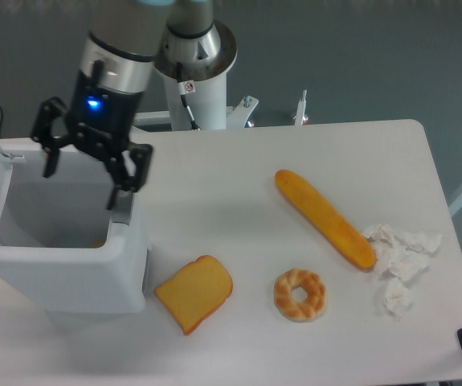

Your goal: Place the round bread in the trash can

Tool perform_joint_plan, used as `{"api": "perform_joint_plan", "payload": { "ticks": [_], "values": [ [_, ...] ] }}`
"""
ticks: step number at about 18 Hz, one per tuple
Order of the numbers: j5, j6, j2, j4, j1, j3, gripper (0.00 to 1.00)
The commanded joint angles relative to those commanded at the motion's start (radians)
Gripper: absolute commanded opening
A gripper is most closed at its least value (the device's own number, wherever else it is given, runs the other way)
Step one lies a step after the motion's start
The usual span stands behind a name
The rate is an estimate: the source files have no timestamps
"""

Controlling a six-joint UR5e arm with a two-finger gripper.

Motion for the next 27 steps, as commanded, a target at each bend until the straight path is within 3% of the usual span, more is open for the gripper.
{"api": "perform_joint_plan", "payload": {
  "ticks": [7,12,18,22,27],
  "values": [
    [0.027,0.138,0.035,0.005,0.104,-0.003,1.0],
    [0.219,0.189,0.057,0.002,0.095,-0.038,1.0],
    [0.331,0.232,0.061,0.006,0.094,-0.067,1.0],
    [0.464,0.389,0.061,0.006,0.081,-0.08,1.0],
    [0.486,0.405,0.063,0.008,0.074,-0.081,1.0]
  ]
}}
